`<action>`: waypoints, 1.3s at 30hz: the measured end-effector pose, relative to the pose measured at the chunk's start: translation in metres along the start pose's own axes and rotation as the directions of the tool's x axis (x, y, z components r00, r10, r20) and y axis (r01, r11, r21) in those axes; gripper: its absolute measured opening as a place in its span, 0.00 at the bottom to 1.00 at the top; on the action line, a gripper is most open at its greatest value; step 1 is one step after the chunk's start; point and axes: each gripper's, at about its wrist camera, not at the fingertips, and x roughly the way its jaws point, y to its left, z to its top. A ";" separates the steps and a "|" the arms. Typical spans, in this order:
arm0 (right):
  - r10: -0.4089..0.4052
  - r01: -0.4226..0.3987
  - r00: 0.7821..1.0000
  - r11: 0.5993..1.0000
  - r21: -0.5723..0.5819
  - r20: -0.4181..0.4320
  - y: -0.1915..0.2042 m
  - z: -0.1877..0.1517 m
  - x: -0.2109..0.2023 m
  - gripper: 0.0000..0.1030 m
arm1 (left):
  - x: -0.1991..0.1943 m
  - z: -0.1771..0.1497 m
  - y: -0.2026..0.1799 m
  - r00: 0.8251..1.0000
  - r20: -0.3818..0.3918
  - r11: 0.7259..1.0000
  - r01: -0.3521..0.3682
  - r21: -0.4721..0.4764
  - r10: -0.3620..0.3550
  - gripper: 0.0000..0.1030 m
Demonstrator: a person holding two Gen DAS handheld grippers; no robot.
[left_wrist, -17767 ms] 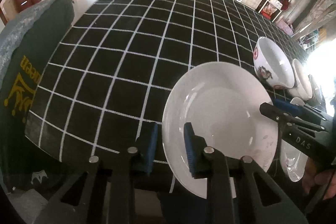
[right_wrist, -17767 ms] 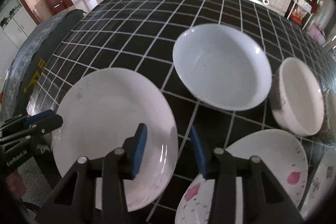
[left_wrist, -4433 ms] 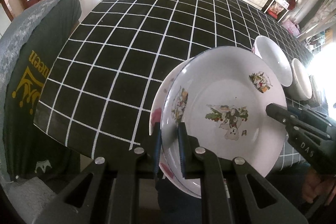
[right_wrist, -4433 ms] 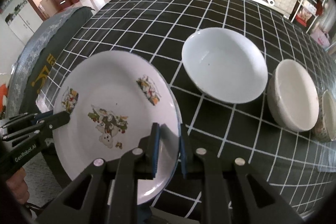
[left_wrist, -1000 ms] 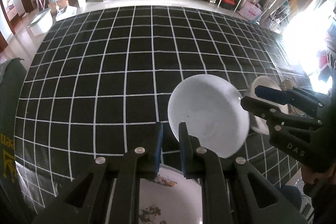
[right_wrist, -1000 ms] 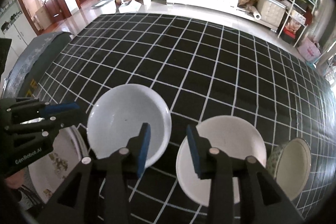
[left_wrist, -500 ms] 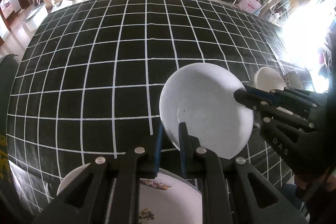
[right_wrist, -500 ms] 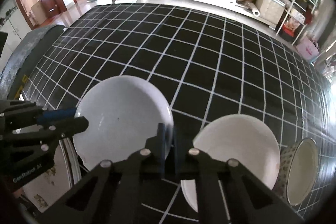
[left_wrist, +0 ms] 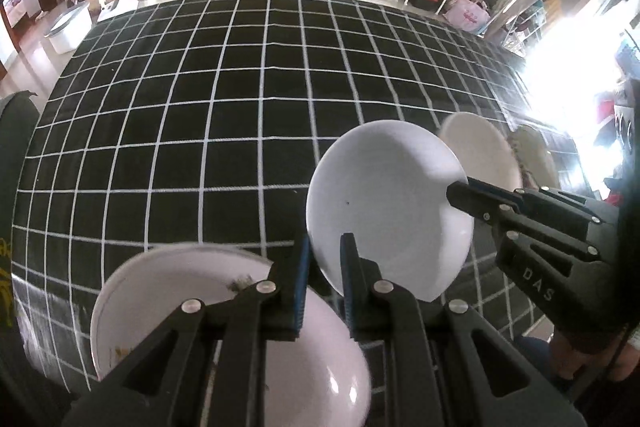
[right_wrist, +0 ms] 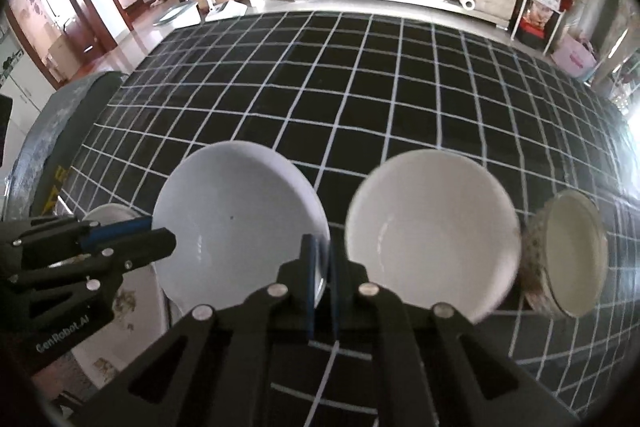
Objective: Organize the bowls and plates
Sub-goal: 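Lift the plain white bowl with the left gripper toward the plate stack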
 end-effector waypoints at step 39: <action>0.014 -0.001 0.997 0.986 0.169 -0.079 -0.023 -0.098 -0.029 0.09 | 0.010 -0.077 -0.058 0.997 -0.078 1.000 0.026 0.010 -0.025 0.13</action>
